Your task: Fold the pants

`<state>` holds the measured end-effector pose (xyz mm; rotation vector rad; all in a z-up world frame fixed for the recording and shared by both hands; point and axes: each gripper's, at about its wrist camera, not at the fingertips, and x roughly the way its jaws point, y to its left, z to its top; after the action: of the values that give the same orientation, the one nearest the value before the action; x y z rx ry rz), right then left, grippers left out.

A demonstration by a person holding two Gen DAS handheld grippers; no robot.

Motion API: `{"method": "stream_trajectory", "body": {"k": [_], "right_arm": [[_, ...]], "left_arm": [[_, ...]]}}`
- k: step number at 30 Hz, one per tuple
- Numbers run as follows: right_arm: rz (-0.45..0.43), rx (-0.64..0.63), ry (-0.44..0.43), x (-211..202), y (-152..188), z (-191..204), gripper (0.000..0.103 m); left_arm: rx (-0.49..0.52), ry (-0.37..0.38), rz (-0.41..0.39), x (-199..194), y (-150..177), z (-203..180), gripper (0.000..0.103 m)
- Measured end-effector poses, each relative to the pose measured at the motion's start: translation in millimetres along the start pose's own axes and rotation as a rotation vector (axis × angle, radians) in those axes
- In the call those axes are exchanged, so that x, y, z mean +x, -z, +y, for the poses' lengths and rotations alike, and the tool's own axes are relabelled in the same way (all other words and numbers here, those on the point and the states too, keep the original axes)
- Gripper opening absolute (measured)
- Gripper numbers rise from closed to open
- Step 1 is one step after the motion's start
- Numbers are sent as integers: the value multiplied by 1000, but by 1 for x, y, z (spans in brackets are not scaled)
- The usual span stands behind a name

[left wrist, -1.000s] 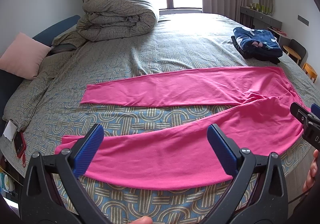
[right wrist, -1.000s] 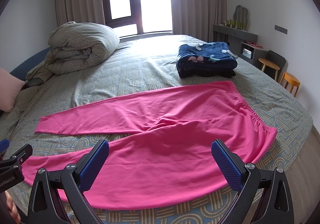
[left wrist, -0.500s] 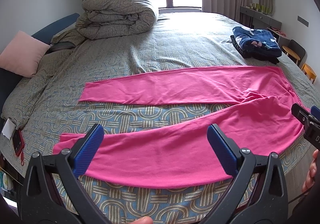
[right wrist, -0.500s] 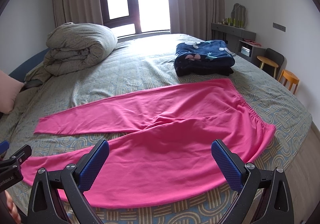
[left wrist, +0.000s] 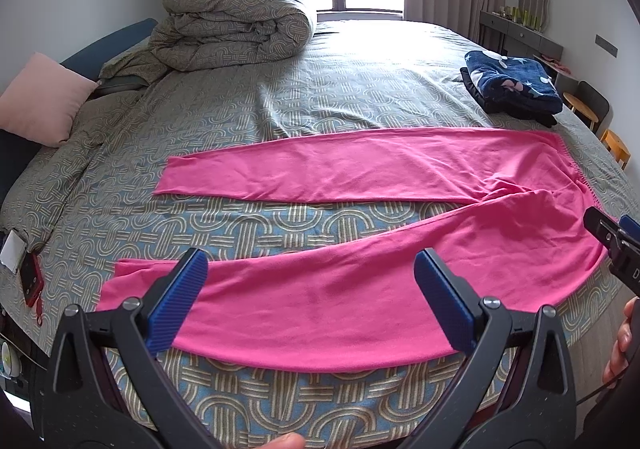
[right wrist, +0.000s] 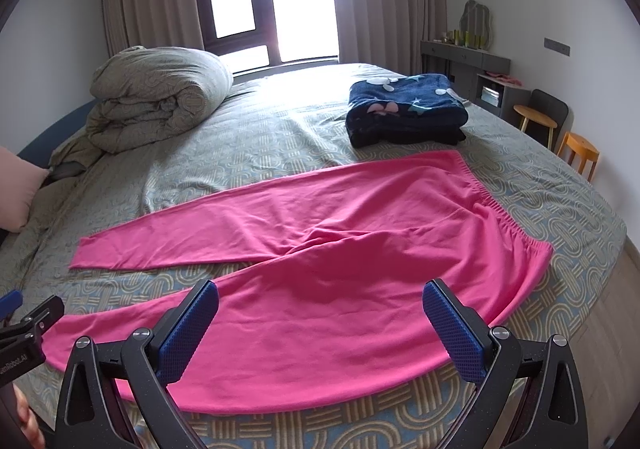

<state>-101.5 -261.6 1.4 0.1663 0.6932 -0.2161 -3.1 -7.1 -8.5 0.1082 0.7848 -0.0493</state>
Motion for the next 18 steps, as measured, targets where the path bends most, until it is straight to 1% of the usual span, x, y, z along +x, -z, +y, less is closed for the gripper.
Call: {"method": "stream_trajectory", "body": {"k": [18], "right_arm": [[5,15,16,2,3,-7,103]], "left_arm": [[-11,-11,26,6,7,8,103]]}}
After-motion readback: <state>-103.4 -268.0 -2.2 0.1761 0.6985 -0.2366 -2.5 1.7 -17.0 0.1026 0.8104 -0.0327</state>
